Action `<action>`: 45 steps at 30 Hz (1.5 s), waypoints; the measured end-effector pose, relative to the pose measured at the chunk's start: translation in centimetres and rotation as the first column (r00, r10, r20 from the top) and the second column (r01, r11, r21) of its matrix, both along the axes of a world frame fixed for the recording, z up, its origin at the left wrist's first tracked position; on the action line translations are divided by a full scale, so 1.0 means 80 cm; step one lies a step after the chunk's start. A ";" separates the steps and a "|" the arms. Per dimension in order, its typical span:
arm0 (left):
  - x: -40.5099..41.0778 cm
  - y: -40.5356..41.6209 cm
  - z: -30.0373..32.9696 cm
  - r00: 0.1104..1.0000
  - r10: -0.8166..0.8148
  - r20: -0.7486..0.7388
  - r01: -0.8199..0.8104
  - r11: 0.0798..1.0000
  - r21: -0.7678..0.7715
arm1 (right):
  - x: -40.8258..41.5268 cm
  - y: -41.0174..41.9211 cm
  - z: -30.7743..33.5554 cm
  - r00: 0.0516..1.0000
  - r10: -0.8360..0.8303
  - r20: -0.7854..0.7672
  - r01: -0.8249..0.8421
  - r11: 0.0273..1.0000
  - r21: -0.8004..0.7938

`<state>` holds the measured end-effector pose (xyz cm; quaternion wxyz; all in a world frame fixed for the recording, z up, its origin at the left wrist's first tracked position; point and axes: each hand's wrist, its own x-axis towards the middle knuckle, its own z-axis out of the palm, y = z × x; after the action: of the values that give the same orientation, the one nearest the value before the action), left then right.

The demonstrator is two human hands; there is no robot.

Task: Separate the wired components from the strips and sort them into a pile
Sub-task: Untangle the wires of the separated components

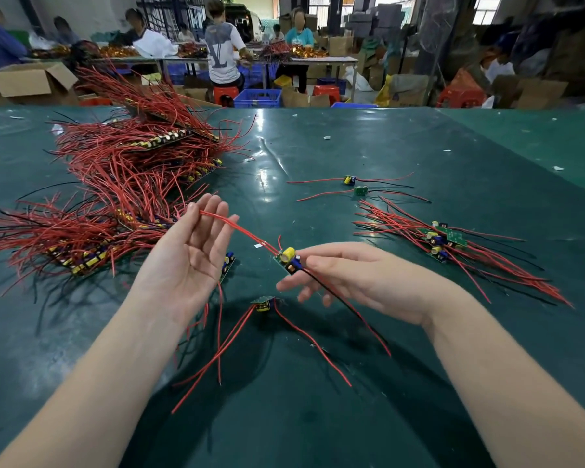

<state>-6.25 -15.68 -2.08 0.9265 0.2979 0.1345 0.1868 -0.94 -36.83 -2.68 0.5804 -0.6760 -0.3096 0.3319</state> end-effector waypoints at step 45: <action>-0.006 -0.003 -0.006 0.987 -0.154 -0.037 0.157 0.927 0.342 | 0.025 -0.060 0.038 0.578 -0.603 0.550 0.630 0.758 0.169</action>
<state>-6.74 -15.95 -2.54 0.8714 0.4655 0.0803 0.1321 1.06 -41.61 0.32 0.5224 -0.8206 -0.2076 -0.1031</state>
